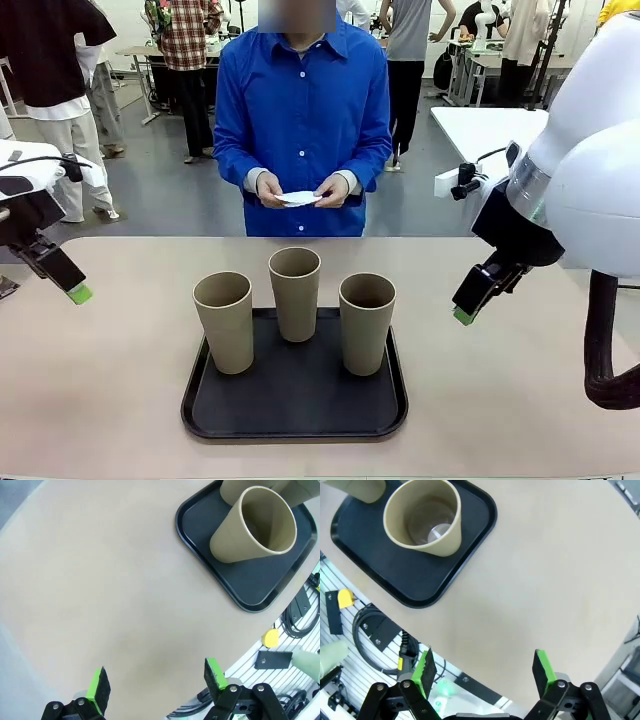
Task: Place coasters on the table and set cups on them.
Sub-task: Pick up one Reusable plastic cup and place it on a coaster set by the human.
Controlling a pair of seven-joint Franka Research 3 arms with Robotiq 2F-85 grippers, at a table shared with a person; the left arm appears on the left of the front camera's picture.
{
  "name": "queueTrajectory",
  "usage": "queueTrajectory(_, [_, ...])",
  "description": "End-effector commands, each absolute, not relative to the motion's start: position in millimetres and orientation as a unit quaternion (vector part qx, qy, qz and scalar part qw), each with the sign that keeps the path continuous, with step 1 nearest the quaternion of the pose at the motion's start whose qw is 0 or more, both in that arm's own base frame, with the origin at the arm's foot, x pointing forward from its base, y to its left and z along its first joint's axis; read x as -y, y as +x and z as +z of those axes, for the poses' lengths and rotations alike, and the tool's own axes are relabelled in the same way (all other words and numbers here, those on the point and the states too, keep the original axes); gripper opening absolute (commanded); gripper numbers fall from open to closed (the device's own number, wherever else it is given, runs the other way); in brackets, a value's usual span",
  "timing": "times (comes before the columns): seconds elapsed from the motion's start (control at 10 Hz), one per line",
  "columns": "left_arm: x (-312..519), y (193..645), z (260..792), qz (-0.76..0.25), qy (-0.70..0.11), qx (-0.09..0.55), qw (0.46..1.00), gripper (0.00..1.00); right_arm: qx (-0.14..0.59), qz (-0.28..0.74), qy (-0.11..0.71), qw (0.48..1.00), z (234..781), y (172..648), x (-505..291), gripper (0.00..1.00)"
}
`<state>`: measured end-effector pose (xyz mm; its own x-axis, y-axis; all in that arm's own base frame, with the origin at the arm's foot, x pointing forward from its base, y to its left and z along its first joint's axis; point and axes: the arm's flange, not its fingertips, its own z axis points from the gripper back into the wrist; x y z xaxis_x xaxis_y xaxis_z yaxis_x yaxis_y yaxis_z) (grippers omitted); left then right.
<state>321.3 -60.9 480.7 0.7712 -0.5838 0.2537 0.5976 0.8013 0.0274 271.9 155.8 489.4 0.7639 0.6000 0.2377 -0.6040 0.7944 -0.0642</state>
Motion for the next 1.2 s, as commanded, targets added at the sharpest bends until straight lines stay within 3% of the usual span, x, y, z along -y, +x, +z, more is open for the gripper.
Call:
queueTrajectory(0.0, [66.8, 322.0, 478.4, -0.319, -0.024, 0.123, 0.939, 1.00, 0.124, 0.328, 0.008, 0.936, 489.7, 270.8, -157.2, 1.00])
queueTrajectory(0.5, [66.4, 320.9, 479.3, -0.320, -0.021, 0.123, 0.939, 1.00, 0.124, 0.328, 0.008, 0.936, 489.7, 270.8, -157.2, 1.00])
queueTrajectory(0.6, [61.6, 327.8, 481.4, -0.312, -0.139, 0.094, 0.935, 1.00, 0.124, 0.322, 0.007, 0.938, 489.5, 271.8, -155.8, 1.00])
queueTrajectory(0.7, [48.9, 336.0, 480.7, -0.292, -0.262, 0.070, 0.917, 1.00, 0.120, 0.251, 0.126, 0.952, 485.7, 272.3, -124.5, 1.00])
queueTrajectory(0.9, [17.9, 359.1, 477.3, -0.282, -0.493, -0.013, 0.823, 1.00, 0.116, 0.152, 0.283, 0.940, 472.0, 271.1, -53.6, 1.00])
queueTrajectory(1.1, [-13.5, 373.4, 469.5, -0.257, -0.595, -0.035, 0.761, 1.00, 0.115, 0.089, 0.405, 0.903, 461.7, 266.1, 0.3, 1.00])
